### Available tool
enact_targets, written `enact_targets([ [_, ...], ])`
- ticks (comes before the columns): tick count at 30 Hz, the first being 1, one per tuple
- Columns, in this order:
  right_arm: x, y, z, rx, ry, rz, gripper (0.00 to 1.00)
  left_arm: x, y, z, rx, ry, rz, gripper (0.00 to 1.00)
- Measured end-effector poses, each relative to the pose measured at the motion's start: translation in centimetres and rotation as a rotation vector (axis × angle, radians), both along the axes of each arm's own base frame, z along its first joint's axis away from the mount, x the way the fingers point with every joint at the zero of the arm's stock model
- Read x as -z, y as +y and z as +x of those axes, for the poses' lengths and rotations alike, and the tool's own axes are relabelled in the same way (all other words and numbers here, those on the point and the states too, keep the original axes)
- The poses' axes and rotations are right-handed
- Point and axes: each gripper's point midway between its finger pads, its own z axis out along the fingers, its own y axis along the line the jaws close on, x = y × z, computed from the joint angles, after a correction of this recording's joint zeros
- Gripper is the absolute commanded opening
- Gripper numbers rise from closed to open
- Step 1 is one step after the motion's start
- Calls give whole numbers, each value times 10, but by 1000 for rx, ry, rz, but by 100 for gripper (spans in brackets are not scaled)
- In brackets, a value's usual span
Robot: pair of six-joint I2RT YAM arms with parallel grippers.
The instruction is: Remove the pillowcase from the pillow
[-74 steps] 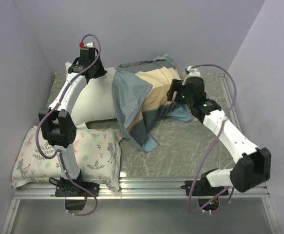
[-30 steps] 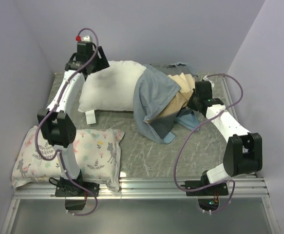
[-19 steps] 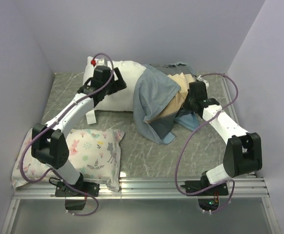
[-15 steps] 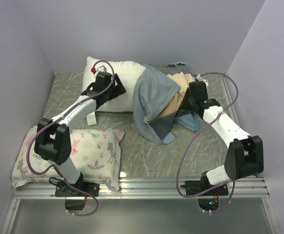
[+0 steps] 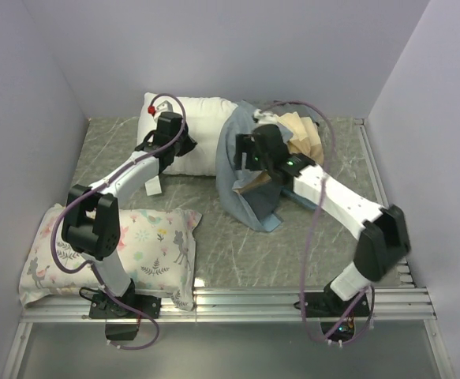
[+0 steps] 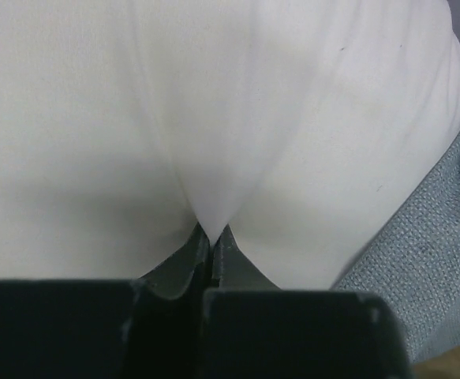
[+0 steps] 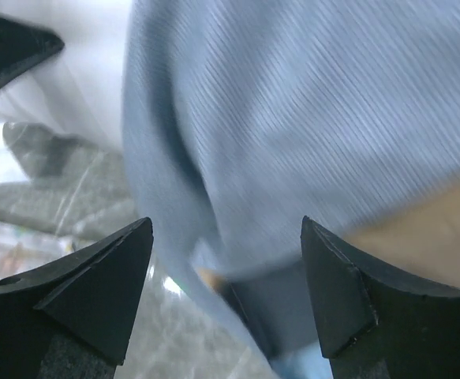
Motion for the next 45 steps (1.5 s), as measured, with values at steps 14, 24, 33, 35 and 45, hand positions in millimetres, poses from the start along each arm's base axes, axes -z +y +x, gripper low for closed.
enact_targets([
  [14,19,71,98,150,-2,-248,5,-3,8,-4,16,16,17,0],
  [24,2,-107,74,443,55,-189,0,-31,69,-6,-8,22,-79,0],
  [33,14,-184,59,519,163,50,0,-66,131,-38,-103,-18,-178,0],
  [35,18,-179,56,494,192,84,1,-61,132,-43,-105,-1,-182,0],
  [45,-24,-103,10,320,60,23,75,-41,148,-40,-182,-3,-143,0],
])
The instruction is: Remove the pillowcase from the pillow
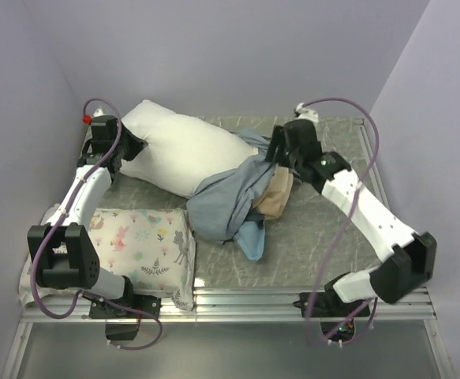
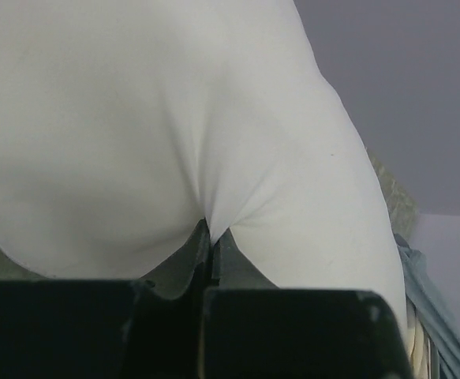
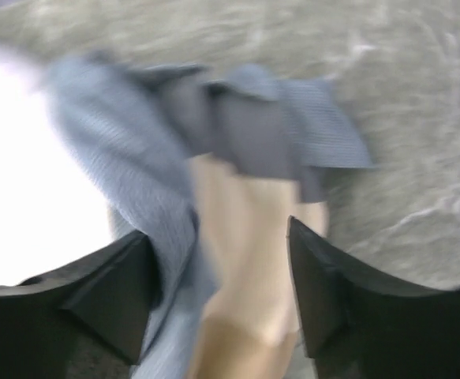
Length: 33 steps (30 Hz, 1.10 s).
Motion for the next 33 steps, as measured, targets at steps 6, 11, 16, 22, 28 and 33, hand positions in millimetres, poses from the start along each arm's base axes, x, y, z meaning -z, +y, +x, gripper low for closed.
enact_targets([
  [6,-30,62,-72,-172,-109,-6,79,0,-9,3,-11,-16,37,0],
  [11,-12,101,-108,-250,-92,-56,81,0,-19,4,-10,-28,55,0],
  [16,25,147,-136,-350,-38,-134,87,-1,-28,3,-3,-32,67,0],
  [22,102,137,-121,-308,99,-366,21,1,-35,0,11,-22,78,0],
  [28,100,54,-59,-60,111,-308,0,-8,-50,-6,87,-5,62,0],
  [33,71,5,-19,48,34,-105,0,-15,-70,-9,204,22,-46,0],
])
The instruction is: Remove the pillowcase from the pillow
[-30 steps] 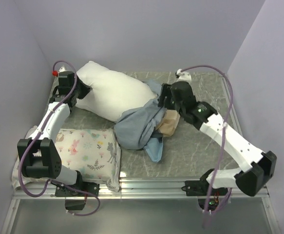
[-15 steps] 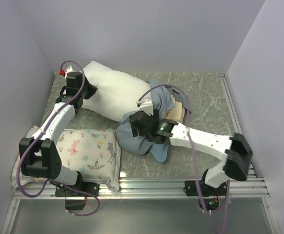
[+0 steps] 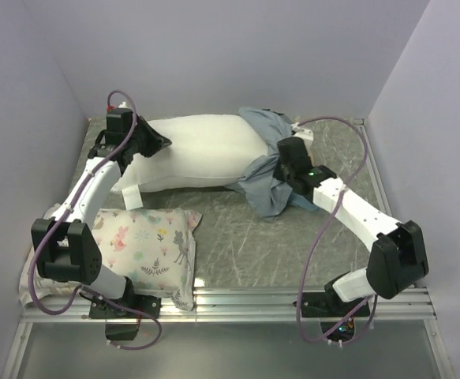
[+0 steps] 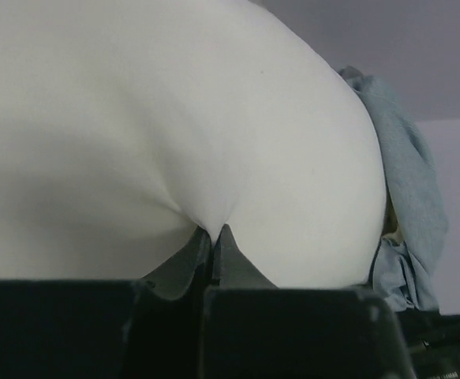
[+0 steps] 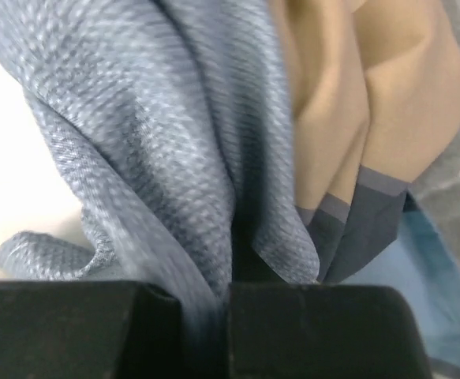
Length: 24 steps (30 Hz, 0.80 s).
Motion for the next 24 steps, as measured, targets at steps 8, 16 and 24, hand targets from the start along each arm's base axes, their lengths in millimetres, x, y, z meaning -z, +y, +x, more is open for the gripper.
enact_targets([
  [8,16,-52,6,54,58,96,0,-10,45,27,-43,3,-52,0],
  [16,25,-48,3,25,93,95,0,-20,39,38,4,-48,102,60],
  [24,53,-67,-7,62,186,31,0,-46,-20,29,59,-171,321,85],
])
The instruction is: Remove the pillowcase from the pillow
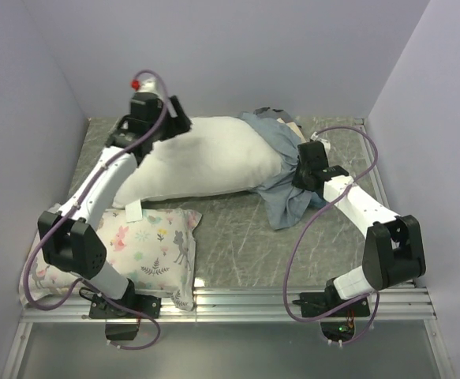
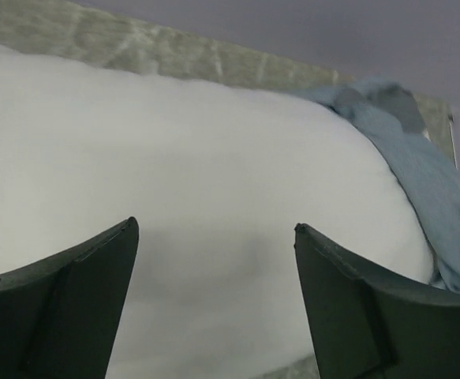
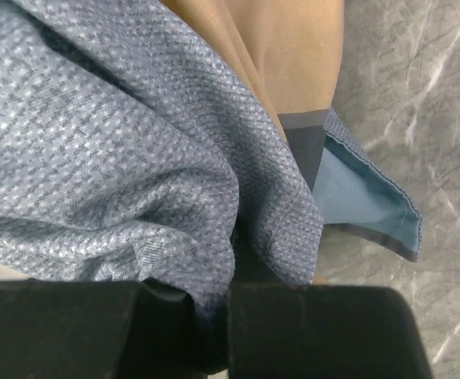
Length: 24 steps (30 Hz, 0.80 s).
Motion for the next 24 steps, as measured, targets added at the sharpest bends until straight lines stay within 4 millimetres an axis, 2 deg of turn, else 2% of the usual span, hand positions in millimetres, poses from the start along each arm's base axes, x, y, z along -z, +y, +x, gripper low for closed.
enact_targets([
  [4,1,0,0,-2,1,0,0,2,-82,-35,150,-17,89,90],
  [7,1,1,0,-4,1,0,0,12,-140,-64,253,-20,163,93],
  [8,1,1,0,-4,1,0,0,18,-161,-71,287,-18,193,99],
  [10,1,2,0,-6,2,3,0,29,-192,-77,332,-18,240,99],
  [13,1,2,0,-9,3,5,0,62,-220,-70,356,12,316,99],
  [16,1,3,-1,-12,5,8,0,107,-222,-58,346,70,407,98],
  [18,1,5,-2,-20,12,14,0,123,-220,-52,336,87,444,75],
  [19,1,6,-2,-22,14,16,0,125,-220,-50,330,87,457,58],
  [20,0,6,-2,-24,15,18,0,123,-219,-48,325,83,464,26],
  [21,-2,7,-1,-26,12,21,0,120,-218,-47,322,79,468,9],
  [22,-5,9,1,-29,7,26,0,115,-218,-44,318,70,466,0],
  [24,-11,11,7,-32,-5,33,0,109,-216,-39,311,58,461,0],
])
